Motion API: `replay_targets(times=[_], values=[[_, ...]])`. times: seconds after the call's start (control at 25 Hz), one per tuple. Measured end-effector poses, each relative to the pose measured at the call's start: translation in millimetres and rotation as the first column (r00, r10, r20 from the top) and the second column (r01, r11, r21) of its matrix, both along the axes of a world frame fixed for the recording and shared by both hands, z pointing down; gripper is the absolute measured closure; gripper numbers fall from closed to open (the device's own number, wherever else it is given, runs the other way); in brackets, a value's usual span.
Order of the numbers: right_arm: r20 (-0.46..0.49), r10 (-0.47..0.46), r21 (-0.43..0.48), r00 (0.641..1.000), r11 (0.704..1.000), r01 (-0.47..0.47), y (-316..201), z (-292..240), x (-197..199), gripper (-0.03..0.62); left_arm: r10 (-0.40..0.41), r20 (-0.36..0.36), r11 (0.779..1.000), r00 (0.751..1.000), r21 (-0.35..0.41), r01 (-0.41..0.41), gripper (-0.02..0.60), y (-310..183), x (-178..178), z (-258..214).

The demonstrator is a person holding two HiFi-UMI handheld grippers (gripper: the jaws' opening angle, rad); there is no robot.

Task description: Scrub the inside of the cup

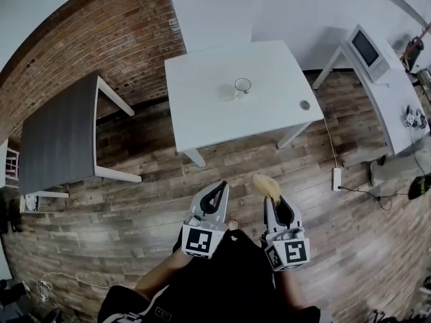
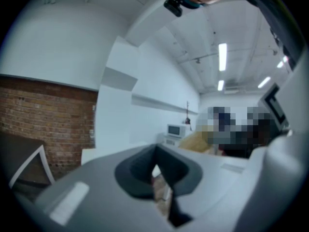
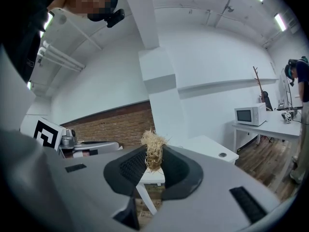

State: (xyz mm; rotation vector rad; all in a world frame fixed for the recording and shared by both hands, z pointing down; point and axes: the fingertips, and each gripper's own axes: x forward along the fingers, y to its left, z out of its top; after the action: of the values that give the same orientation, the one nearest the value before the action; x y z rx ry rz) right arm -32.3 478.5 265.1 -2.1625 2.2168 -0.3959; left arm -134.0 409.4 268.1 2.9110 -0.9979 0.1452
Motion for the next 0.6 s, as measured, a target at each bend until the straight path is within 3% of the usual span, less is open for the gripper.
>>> replay_targets(times=[0.2,0.4,0.6], values=[[-0.01,0.004,-0.016,1.0,1.0,-0.005,-37.1,4.9,19.4,0.53,0.009,0.028,1.0,1.0,0.014,-0.01,0.578,-35.6,18.2,4.9],[-0.032,0.037,-0.019,0.999,0.999,-0.038,-90.4,0.1,34.5,0.53,0.047,-0.001,0.999,0.999,-0.01,-0.047,0.578,-92.8,40.0,7.9],[-0.055,0.057,-0.021,0.997,0.998,-0.058,-153.9,-4.7,46.2,0.53,0.092,-0.021,0.996,0.996,0.021,-0.091,0.578,-162.2,59.1,-1.5]])
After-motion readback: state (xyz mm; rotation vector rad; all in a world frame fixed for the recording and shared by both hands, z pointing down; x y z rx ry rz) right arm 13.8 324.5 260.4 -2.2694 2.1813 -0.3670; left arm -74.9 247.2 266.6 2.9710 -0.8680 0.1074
